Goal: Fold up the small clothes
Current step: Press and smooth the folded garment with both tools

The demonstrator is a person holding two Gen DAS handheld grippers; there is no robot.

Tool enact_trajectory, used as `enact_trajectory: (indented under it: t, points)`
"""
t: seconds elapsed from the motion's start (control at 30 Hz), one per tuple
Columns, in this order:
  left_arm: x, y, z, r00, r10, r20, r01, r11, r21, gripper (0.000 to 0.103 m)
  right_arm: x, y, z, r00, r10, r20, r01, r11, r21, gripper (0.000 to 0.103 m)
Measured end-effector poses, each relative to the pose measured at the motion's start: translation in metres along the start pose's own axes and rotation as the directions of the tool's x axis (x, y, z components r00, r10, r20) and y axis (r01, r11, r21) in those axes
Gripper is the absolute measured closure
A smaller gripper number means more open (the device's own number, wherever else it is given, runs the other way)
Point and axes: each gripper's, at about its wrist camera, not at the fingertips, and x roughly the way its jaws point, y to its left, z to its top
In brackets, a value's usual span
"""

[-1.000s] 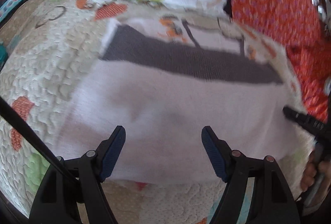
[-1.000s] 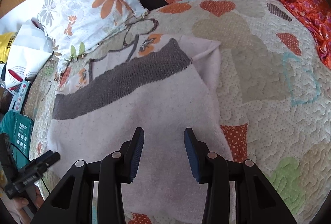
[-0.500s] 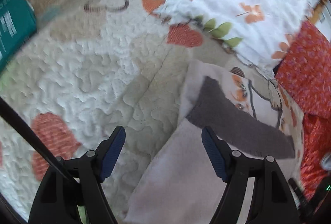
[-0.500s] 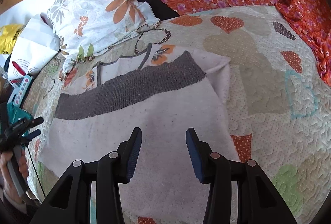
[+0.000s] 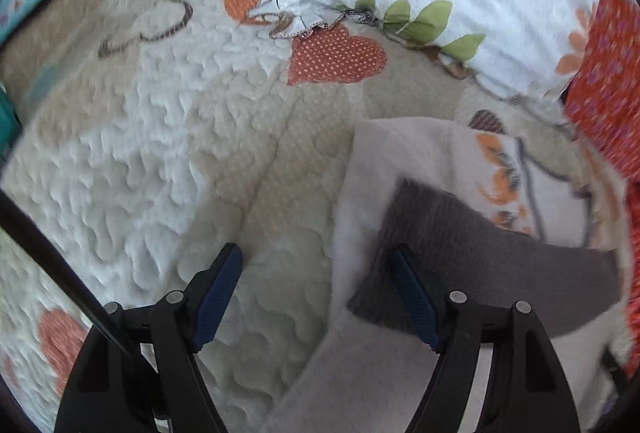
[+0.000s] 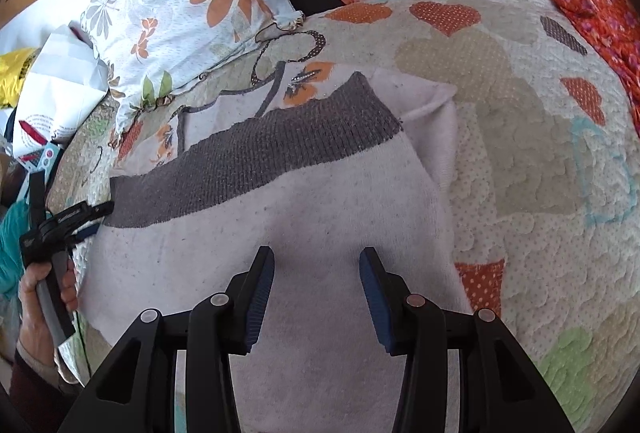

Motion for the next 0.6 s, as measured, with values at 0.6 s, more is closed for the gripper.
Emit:
enact_trajectory:
  t: [0.6]
  points:
    - [-0.052,0.025,-0.023,0.996,-0.075,0.041,0.078,0.994,-0.075,0.039,0.008,-0.018,0.024,0.994,-0.089,0.056,0.088,0.996,0.018,0.055]
